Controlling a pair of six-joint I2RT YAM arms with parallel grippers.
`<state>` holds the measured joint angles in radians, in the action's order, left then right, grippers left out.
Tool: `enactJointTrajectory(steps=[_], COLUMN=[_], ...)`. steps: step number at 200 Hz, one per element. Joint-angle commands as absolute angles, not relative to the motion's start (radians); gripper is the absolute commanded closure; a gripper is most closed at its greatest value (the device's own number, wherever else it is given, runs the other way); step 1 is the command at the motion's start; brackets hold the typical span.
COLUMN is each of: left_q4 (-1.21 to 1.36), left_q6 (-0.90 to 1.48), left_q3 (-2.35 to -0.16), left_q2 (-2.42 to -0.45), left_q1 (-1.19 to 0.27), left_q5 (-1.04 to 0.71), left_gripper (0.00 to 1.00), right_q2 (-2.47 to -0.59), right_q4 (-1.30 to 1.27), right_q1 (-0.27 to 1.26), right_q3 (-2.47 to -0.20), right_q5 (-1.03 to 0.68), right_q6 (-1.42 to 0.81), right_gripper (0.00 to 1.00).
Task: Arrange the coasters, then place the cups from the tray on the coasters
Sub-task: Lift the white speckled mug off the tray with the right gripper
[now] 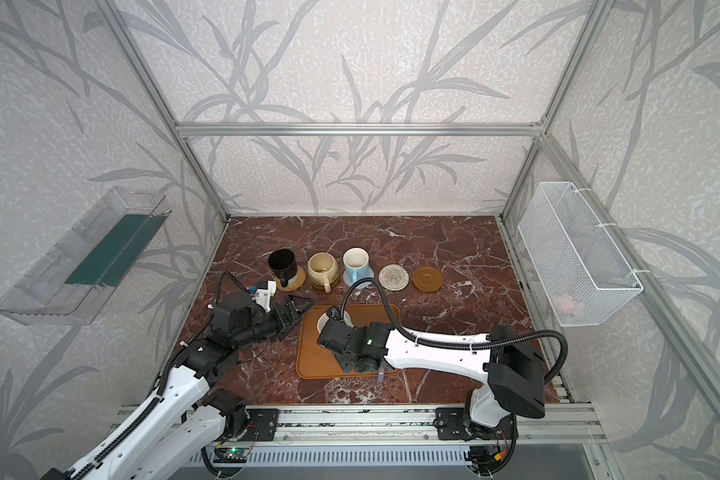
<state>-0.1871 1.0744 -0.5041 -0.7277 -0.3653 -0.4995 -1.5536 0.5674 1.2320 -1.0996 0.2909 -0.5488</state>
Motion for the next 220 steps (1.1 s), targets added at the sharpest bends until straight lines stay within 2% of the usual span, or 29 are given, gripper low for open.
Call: enactJointTrajectory(steps=[1,130,146,166,197,220], left_q4=[-0.175,-0.261,-0.258,-0.260,-0.283,-0.291], left_q6=[1.083,1.076,1.082,1.092,1.094,1.095], left_q3=[-0.510,-0.489,-0.476,-0.456,-0.444,-0.431], left_q2=[-0.728,-0.729,-0.723,-0.715,-0.684,-0.673], left_q1=[-0.364,-0.365,-0.365,-0.363,-0.363,-0.362], left_q5=[-0.505,-0.461,-0.451,-0.443,-0.420,-0.413], left_gripper=[0.01,0.01,0.01,0.01,0.01,0.01], right_q2=[-1.525,-1.669,-1.700,-1.733,-1.734,-1.755], right_q4=[0.488,0.555,0.567,0.565,0.552,0.560], right_q1=[1.230,1.230,1.223,1.220,1.219,1.217], right_q3=[-1.101,-1.089,-1.099,-1.113,-1.124,-1.138], right_q5=[0.341,0.185,0.170,0.170,0.180,0.187], right_q6=[-0.542,-0.553,-0.542,-0.524,-0.507,-0.494], right_gripper=[1.00,1.00,0.86,0.81,0.77,0.65])
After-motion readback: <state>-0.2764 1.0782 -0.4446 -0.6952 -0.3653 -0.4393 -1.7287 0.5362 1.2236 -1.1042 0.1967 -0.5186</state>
